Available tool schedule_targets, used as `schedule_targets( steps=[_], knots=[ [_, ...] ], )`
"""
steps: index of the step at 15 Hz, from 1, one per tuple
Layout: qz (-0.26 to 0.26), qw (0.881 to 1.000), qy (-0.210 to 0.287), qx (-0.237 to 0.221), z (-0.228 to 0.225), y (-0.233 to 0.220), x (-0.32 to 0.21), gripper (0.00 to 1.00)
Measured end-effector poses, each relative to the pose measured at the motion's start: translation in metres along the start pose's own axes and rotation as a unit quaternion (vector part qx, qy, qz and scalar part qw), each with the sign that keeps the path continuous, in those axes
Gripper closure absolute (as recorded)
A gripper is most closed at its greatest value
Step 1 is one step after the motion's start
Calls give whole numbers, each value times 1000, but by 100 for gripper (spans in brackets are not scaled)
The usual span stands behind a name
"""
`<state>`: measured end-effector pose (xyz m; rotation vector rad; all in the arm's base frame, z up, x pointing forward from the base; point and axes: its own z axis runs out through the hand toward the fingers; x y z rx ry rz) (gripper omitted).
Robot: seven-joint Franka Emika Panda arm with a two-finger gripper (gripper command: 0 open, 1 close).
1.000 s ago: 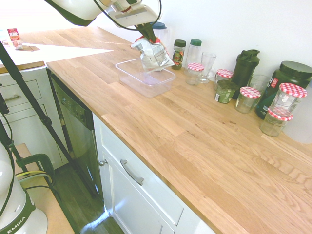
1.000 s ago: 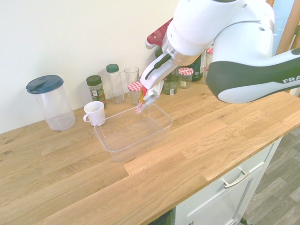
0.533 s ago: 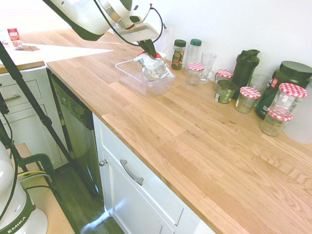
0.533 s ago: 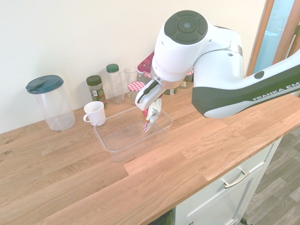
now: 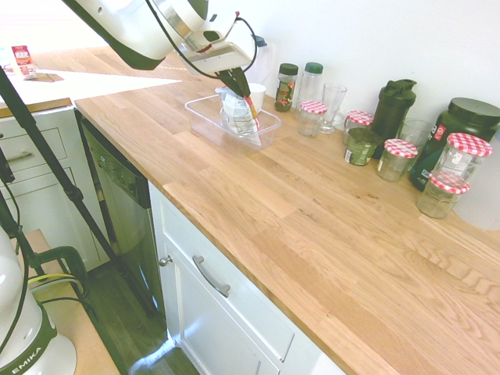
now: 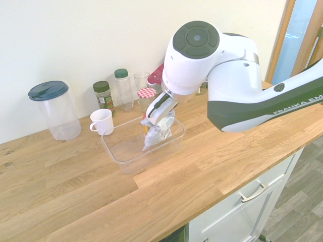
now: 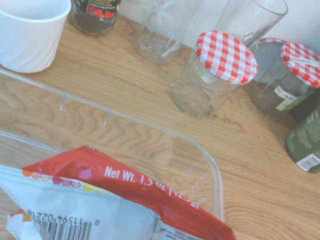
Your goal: Put the chip bag into the container
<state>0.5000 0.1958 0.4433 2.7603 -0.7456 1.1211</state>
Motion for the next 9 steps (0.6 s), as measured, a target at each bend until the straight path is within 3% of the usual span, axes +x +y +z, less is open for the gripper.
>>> schedule_targets(
  steps=[4, 9],
  knots=[
    [9, 1000, -1, 9, -12, -5, -1, 0],
    [33, 999, -14, 35, -61, -1, 23, 0]
  ],
)
